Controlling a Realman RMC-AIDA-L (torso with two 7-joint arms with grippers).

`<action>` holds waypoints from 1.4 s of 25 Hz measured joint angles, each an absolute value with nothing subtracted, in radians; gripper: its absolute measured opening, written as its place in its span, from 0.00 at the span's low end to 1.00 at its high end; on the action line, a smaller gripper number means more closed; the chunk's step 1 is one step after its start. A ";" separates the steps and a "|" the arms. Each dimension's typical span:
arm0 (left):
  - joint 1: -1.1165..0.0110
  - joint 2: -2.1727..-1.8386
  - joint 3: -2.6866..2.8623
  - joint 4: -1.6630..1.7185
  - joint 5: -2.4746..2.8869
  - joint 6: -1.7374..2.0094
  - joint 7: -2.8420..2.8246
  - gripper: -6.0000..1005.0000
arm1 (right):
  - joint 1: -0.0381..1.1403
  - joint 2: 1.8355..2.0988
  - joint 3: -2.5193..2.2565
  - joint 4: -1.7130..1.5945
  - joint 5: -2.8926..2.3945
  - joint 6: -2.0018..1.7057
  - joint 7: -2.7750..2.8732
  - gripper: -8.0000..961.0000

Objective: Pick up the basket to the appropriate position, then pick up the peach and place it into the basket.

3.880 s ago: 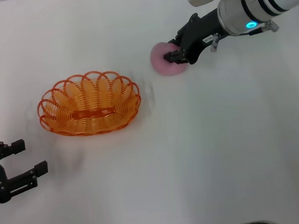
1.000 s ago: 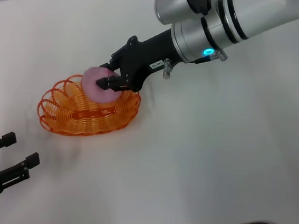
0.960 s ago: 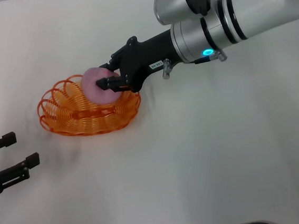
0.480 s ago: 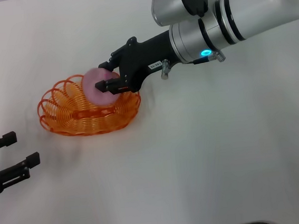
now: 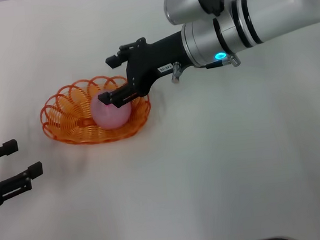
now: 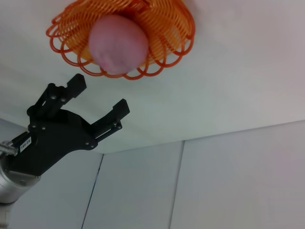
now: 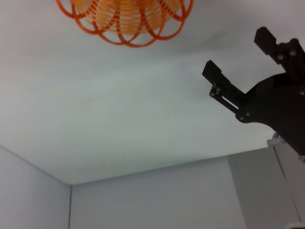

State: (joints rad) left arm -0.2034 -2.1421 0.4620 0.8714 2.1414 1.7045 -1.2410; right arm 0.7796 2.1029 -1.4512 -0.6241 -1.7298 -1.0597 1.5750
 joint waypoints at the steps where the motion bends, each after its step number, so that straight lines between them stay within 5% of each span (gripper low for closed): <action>1: -0.204 -2.142 0.462 0.871 2.141 1.705 -1.241 0.79 | 0.777 2.102 -1.450 -0.624 -1.721 -1.060 1.567 0.81; 9: -0.206 -2.141 0.452 0.872 2.142 1.709 -1.241 0.79 | 0.656 2.088 -1.421 -0.663 -1.577 -1.124 1.388 0.99; 24: -0.211 -2.140 0.451 0.876 2.141 1.704 -1.241 0.79 | 0.372 2.083 -1.227 -0.698 -1.581 -1.395 1.223 0.99; 35: -0.221 -2.140 0.451 0.875 2.140 1.708 -1.240 0.79 | 0.290 2.080 -1.127 -0.550 -1.583 -1.480 1.047 0.98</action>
State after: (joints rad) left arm -0.2209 -2.1398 0.4510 0.8748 2.1401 1.7080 -1.2403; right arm 0.2897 2.0798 -1.1270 -0.5500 -1.5828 -1.4798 1.0470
